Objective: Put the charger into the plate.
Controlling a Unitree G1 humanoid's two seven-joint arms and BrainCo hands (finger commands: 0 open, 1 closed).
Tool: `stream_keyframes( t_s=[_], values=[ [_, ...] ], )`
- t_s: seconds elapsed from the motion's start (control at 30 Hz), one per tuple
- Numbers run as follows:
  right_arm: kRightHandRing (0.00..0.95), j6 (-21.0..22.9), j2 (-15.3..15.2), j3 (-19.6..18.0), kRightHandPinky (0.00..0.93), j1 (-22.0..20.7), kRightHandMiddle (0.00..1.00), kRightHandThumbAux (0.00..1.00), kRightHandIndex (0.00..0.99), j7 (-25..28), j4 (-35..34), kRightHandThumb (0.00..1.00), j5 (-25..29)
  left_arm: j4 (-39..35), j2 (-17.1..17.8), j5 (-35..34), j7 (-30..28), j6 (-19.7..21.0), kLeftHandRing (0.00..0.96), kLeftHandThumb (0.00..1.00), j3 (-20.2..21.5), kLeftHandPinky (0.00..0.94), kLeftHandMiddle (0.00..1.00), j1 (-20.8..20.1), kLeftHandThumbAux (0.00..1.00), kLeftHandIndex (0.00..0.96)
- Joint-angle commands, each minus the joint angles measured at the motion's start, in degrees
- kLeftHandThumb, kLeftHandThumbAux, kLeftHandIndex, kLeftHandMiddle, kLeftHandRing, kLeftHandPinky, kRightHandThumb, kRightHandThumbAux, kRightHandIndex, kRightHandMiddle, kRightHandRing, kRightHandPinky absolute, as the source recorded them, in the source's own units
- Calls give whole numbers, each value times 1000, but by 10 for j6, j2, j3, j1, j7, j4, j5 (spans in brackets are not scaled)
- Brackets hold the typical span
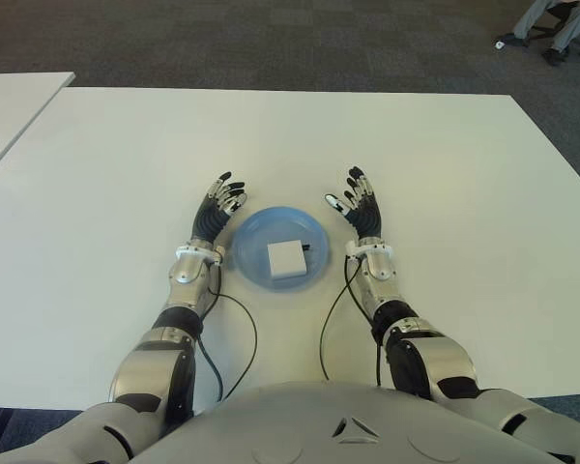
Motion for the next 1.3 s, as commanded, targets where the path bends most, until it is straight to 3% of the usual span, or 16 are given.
stream_keyframes(
  t_s=[0.03, 0.33, 0.87, 1.3],
  values=[
    [5, 25, 4, -11, 29, 22, 38, 769, 32, 23, 25, 4, 14, 49, -7, 0, 8, 42, 226, 0, 4, 192, 235, 53, 529, 91],
    [26, 39, 2, -15, 53, 26, 59, 796, 52, 55, 15, 0, 19, 47, -14, -6, 24, 48, 196, 0, 15, 158, 204, 52, 543, 70],
    [85, 73, -13, 5, 107, 32, 109, 675, 86, 71, 6, 0, -2, 43, -35, -8, 84, 32, 19, 0, 30, 17, 26, 47, 589, 3],
    [72, 90, -23, 25, 70, 34, 97, 599, 74, 73, 1, 0, -16, 42, -48, -16, 117, 10, 0, 0, 47, 0, 0, 42, 605, 0]
  ],
)
